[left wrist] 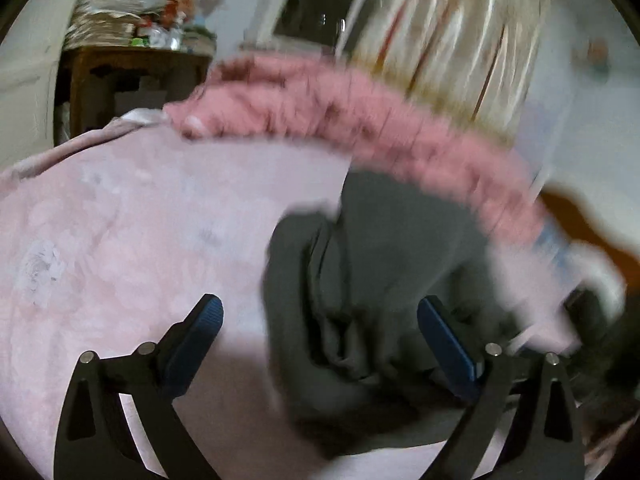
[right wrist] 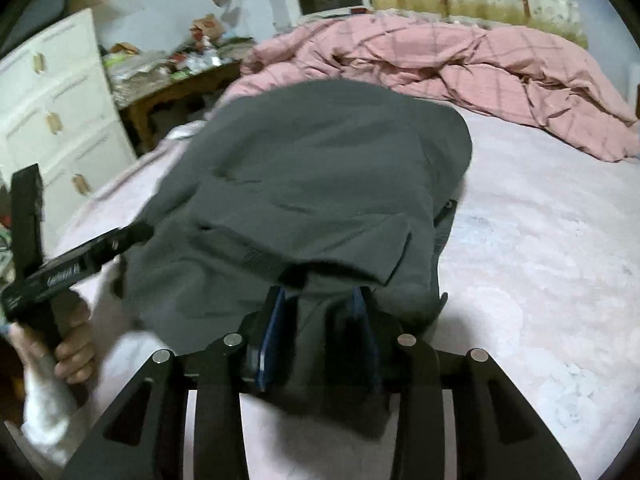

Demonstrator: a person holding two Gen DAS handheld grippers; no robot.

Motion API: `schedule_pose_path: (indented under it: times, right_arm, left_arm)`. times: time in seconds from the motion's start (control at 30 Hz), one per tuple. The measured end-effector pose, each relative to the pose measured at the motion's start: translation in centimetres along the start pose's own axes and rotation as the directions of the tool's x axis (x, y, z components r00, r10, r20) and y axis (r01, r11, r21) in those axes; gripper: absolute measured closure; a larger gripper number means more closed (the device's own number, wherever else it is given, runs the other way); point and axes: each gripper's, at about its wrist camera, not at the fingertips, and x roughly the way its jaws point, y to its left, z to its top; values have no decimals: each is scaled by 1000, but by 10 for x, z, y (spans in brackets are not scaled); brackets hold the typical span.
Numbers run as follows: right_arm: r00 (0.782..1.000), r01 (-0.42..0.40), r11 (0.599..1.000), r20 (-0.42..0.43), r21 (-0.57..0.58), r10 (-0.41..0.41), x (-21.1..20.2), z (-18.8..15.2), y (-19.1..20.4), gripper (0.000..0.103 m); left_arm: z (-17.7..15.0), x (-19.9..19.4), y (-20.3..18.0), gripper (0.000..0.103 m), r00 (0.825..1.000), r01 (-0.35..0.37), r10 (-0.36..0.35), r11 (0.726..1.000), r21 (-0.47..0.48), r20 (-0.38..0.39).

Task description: Fold large clothes

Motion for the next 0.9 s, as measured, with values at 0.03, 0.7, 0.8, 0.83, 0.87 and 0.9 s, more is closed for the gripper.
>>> schedule_pose_path:
  times: [0.03, 0.7, 0.8, 0.83, 0.87, 0.9]
  right_arm:
    - [1000, -15, 1000, 16, 5, 15, -9, 2, -2, 64]
    - [979, 124, 992, 161, 37, -128, -25, 167, -17, 37]
    - [994, 80, 994, 72, 74, -85, 18, 207, -16, 37]
    - [997, 76, 993, 25, 86, -79, 39, 220, -16, 37]
    - [996, 87, 992, -11, 89, -87, 56, 227, -15, 37]
    - [992, 115, 989, -57, 89, -110, 79, 235, -15, 37]
  left_arm:
    - [8, -13, -2, 6, 998, 42, -41, 999, -11, 41]
    - [21, 147, -30, 24, 940, -63, 121, 980, 188, -319]
    - [13, 144, -42, 23, 946, -102, 172, 962, 253, -275]
    - [13, 143, -43, 23, 946, -107, 178, 960, 259, -271]
    - [13, 146, -42, 22, 944, -109, 180, 961, 253, -276]
    - [16, 150, -40, 20, 942, -111, 179, 964, 242, -283]
